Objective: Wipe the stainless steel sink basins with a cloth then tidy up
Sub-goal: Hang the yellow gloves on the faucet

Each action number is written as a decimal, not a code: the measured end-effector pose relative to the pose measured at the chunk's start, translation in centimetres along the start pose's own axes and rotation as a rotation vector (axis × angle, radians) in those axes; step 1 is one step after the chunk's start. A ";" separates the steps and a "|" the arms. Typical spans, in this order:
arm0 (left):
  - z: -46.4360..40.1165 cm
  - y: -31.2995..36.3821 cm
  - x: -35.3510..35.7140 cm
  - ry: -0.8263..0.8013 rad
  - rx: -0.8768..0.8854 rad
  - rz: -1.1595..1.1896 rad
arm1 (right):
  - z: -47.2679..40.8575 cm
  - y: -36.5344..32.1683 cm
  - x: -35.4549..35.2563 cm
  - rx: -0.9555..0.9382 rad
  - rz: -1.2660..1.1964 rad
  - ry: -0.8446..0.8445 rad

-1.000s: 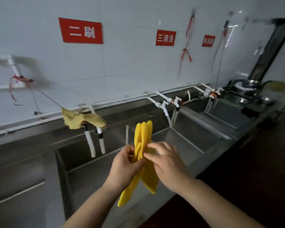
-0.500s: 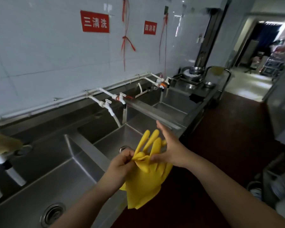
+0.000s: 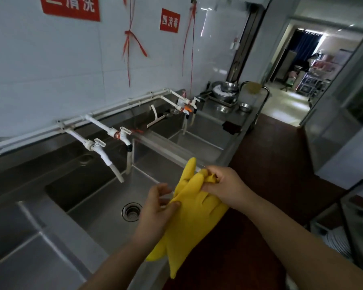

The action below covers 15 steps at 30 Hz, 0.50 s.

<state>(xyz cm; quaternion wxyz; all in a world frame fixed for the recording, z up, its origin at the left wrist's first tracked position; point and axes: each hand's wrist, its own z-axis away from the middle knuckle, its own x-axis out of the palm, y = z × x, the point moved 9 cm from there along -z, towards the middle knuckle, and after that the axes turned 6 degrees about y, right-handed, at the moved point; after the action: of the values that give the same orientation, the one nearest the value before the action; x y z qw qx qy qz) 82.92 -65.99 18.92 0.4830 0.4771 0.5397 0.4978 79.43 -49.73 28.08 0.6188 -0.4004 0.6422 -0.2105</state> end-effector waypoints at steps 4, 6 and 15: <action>-2.7 1.1 1.4 0.160 0.266 -0.254 | -3.2 0.3 -3.4 -0.079 0.193 0.028; -4.0 1.0 3.9 0.078 0.344 -0.298 | -4.5 0.7 -5.3 -0.107 0.242 0.015; -11.1 0.9 17.4 -0.087 0.427 -0.512 | -9.3 6.4 -15.8 -0.159 0.223 -0.028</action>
<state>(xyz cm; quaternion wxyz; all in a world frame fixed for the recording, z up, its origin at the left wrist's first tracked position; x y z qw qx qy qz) 70.50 -49.45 19.43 0.5039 0.4373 0.7130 0.2153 67.46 -35.82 34.48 0.6135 -0.3771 0.6888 -0.0832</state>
